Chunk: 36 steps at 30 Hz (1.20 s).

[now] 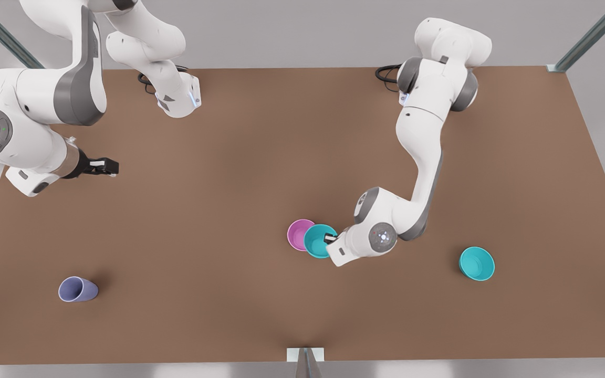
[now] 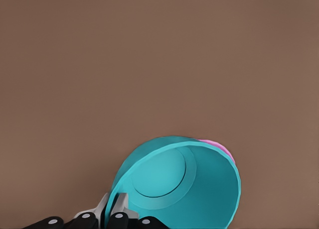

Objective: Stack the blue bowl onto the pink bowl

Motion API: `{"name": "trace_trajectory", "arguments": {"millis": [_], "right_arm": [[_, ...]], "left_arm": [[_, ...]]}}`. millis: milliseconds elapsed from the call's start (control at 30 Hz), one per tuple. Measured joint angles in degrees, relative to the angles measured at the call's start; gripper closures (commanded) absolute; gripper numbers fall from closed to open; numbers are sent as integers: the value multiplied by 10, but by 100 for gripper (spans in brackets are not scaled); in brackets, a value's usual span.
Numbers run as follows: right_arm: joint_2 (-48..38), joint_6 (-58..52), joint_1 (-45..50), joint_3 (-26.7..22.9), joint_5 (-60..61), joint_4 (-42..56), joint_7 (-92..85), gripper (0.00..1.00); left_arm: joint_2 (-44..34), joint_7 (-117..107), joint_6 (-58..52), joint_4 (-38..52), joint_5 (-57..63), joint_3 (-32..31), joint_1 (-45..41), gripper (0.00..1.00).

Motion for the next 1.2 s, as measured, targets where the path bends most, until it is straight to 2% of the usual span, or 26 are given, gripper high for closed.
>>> {"name": "trace_trajectory", "arguments": {"millis": [500,1100,1133,1167,1200], "right_arm": [[3,-1,0,0,0,-1,-18,0],[4,-1,0,0,0,-4,-25,0],[4,-1,0,0,0,-4,-26,0],[4,-1,0,0,0,-4,-26,0],[4,-1,0,0,0,-4,-26,0]], "left_arm": [[9,-166,-25,-1,-21,-14,-20,79],[21,-252,-21,-1,-31,-26,-23,79],[22,-254,-20,-1,-32,-26,-23,29],[22,-256,-18,-1,-34,-26,-23,0],[22,-257,-17,-1,-38,-26,-23,0]]}}
